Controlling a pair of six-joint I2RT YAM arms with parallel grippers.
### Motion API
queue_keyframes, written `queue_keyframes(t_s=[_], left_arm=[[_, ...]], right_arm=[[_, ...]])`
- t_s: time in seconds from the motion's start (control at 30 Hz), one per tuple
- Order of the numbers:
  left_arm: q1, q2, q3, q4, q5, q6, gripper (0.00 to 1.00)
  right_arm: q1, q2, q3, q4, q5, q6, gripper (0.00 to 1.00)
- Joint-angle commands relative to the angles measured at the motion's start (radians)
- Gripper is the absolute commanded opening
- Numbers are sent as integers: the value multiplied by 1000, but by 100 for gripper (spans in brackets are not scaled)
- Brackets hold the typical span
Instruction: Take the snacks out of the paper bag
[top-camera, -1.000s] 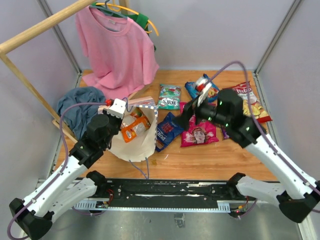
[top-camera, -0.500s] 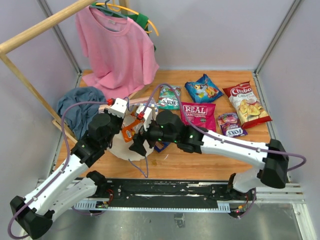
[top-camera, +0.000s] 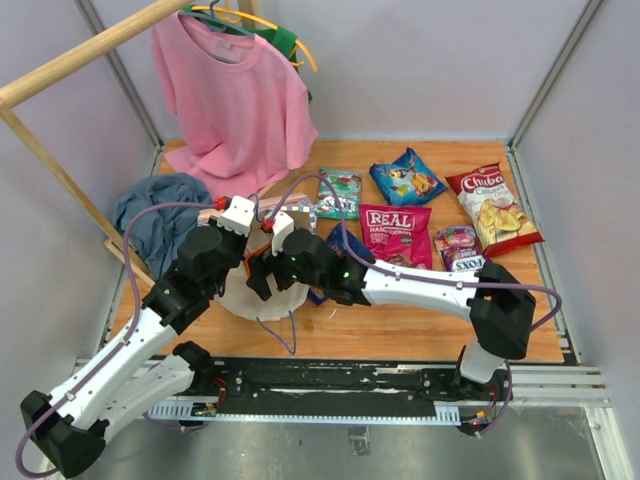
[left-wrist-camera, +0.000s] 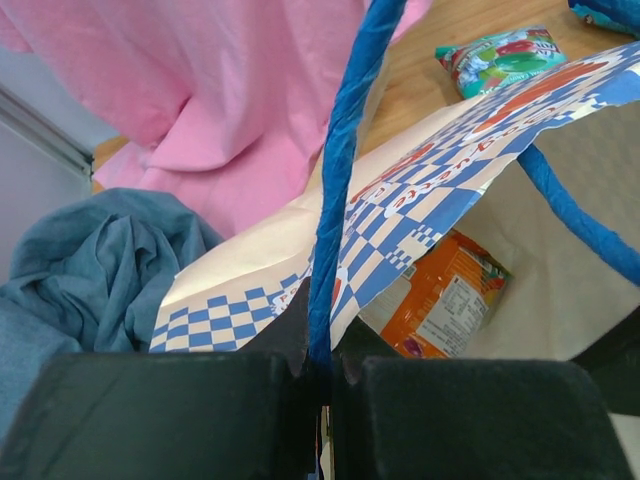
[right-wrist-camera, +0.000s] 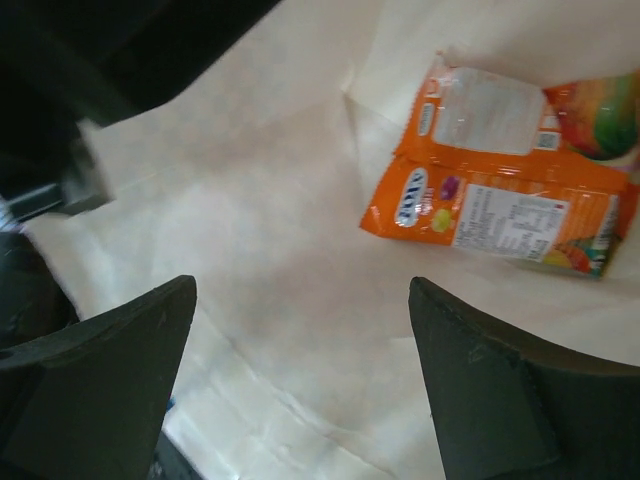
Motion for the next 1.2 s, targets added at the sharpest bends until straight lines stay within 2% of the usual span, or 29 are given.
queue_keyframes(t_s=[0.0,0.1,0.3,0.47,0.63,0.8,0.97,1.17], left_arm=[[6,3,4,36,25,-20,1],[7,4,6,35,15,-22,1],[7,11,14,21,12,-26,1],[7,23,20,13,-16,-30,1],[10,63,41,-19,-41,-49,1],[22,83,54,-38,-56,-67,1],[42,86,59,-41,-60,-74,1],[85,95,79,-56,-23,-98,1]], right_arm=[[5,50,77,-53,185,37,90],[6,117,147,-152,245,34,91],[6,187,179,-199,295,109,92],[12,152,70,-117,301,126,92],[59,134,2,-31,289,34,91],[107,184,45,-100,345,14,90],[148,143,-40,-25,405,4,91],[131,186,-31,-70,412,34,93]])
